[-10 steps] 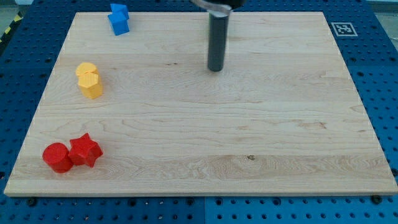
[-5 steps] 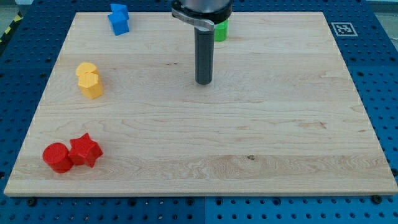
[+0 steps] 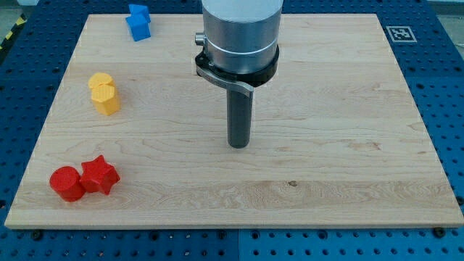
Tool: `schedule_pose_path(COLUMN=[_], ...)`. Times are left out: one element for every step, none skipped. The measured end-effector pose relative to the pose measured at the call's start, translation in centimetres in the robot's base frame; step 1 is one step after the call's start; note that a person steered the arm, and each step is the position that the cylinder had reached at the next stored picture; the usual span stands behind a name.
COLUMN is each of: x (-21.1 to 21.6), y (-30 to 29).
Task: Point your arm towards the red circle
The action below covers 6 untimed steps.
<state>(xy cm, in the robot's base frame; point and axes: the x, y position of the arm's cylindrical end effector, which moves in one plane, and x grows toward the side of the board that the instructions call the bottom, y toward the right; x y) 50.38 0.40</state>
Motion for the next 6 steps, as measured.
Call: schedule_pose_path(x=[1.6,2.3,2.2,2.2,2.2,2.2], y=[-3.1,-7.9,-8.4,-14.0,-17.2,-17.2])
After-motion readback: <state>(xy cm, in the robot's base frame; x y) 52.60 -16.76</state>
